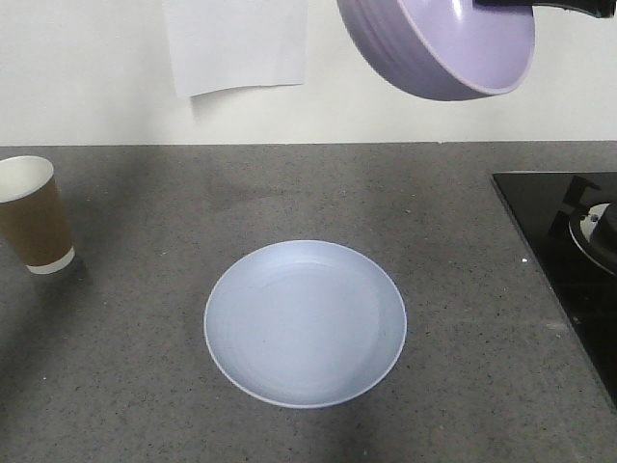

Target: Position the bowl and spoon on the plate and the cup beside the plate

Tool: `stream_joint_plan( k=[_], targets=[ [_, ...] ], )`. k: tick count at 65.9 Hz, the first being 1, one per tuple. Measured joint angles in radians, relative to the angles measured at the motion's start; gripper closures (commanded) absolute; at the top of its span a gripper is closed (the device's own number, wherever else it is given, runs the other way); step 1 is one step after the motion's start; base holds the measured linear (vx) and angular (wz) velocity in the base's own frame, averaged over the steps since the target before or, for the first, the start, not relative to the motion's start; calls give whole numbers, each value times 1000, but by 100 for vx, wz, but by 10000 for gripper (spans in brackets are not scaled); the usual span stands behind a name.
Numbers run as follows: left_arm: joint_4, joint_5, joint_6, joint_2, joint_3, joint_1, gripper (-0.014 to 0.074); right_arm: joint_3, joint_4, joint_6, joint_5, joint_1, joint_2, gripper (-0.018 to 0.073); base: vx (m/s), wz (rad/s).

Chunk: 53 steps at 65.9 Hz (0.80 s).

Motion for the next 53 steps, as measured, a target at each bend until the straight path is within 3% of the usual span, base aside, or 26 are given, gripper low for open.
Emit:
stream_joint_plan(
  k=[53],
  targets=[
    [0, 0, 0, 0, 0, 0, 602, 0, 0, 0, 0, 0, 0, 561, 0, 0]
  ],
)
